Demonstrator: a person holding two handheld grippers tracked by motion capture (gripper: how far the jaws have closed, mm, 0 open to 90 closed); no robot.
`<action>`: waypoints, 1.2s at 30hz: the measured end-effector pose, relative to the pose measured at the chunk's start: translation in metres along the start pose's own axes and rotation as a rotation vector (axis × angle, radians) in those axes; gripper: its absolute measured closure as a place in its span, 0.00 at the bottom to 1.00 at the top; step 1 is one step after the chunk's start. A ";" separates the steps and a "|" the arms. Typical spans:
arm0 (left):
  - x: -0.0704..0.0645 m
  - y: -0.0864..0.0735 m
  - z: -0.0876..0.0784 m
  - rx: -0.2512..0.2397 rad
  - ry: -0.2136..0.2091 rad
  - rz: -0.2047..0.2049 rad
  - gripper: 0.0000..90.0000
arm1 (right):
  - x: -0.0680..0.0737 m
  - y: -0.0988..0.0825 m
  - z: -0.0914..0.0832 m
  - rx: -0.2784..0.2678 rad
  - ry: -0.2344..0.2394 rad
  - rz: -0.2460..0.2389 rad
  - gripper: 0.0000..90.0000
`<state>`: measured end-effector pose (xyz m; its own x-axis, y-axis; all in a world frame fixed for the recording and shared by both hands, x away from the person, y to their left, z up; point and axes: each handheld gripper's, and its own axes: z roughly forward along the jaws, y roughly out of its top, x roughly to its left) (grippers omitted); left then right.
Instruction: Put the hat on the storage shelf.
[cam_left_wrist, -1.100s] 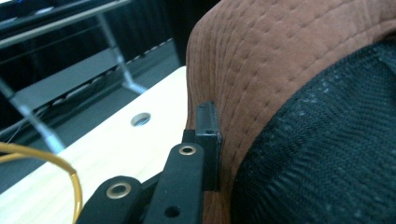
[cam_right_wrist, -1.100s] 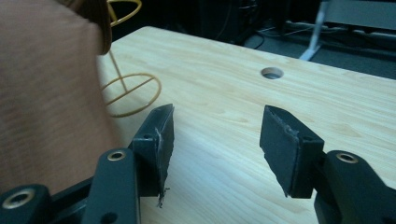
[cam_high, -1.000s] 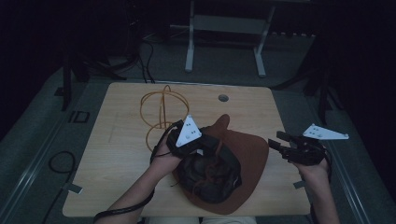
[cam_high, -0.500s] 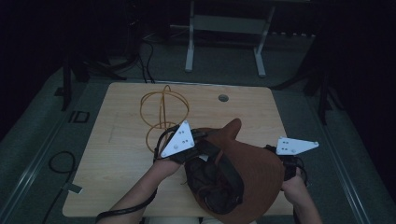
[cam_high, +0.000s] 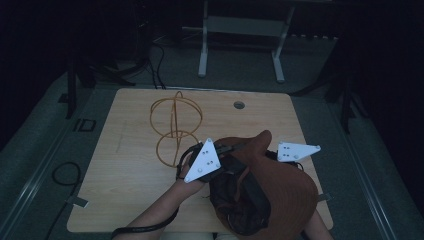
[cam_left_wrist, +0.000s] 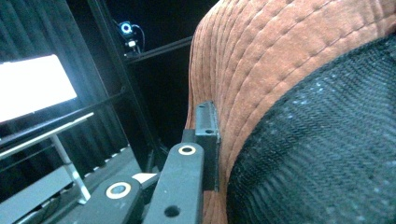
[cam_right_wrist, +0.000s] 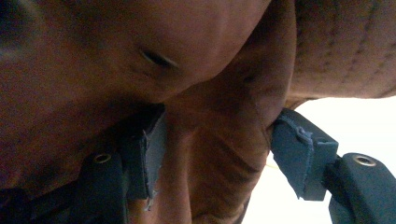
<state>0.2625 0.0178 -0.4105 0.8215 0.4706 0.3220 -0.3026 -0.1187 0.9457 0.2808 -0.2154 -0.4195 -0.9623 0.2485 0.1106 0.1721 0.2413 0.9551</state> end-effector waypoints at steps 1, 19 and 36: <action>-0.001 0.000 0.001 -0.004 0.005 0.002 0.96 | -0.001 0.001 0.002 -0.003 -0.002 0.006 0.41; 0.001 0.000 0.002 0.004 -0.019 -0.019 0.94 | -0.002 0.007 0.011 0.010 0.002 0.028 0.96; 0.021 0.005 -0.017 0.061 0.018 -0.121 0.47 | -0.010 0.017 -0.016 -0.082 -0.048 0.049 0.96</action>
<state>0.2697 0.0422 -0.4000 0.8414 0.5000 0.2050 -0.1714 -0.1129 0.9787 0.2897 -0.2284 -0.3998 -0.9416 0.3032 0.1464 0.1991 0.1509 0.9683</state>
